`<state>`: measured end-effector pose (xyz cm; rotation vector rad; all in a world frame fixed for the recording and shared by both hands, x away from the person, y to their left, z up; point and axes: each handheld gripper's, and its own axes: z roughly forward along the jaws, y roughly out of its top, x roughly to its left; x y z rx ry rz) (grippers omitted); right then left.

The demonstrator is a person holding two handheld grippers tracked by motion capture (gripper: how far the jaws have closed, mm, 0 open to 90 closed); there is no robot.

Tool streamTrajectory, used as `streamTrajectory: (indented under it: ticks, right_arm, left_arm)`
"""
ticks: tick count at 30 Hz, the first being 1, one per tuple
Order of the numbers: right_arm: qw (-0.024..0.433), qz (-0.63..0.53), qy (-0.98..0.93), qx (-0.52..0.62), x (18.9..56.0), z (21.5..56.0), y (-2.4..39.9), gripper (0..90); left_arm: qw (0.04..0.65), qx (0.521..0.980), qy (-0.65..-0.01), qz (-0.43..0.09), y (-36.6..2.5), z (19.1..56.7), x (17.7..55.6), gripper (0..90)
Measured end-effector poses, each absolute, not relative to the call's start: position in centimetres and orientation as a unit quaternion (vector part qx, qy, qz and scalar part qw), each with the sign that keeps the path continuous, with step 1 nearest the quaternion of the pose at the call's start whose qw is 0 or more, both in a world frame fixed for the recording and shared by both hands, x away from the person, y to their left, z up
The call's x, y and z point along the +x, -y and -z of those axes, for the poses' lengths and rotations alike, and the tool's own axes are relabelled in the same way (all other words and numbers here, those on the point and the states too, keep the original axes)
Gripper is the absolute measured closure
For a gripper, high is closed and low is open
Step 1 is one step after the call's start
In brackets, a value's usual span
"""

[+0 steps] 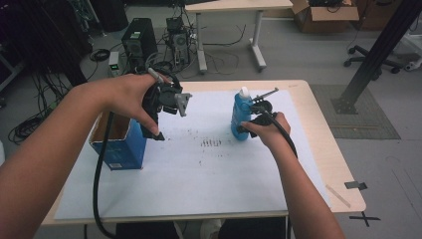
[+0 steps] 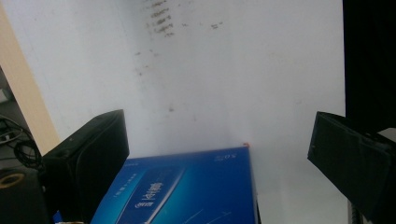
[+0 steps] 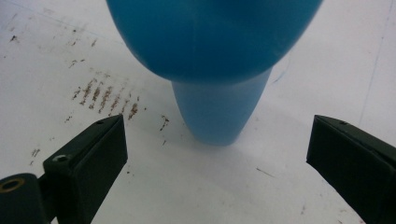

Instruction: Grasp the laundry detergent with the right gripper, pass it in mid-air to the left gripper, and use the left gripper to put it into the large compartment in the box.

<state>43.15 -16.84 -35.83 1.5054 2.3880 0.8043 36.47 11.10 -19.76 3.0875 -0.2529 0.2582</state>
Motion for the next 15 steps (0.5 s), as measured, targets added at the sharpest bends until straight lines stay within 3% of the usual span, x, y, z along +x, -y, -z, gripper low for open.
streamTrajectory:
  ticks: [15]
  right_arm:
    - [0.131,-0.328,-0.783,0.512,43.3,37.9,16.7,4.0]
  left_arm:
    - [0.013,0.993,0.081,-0.082,-11.1,19.9,36.5,5.7]
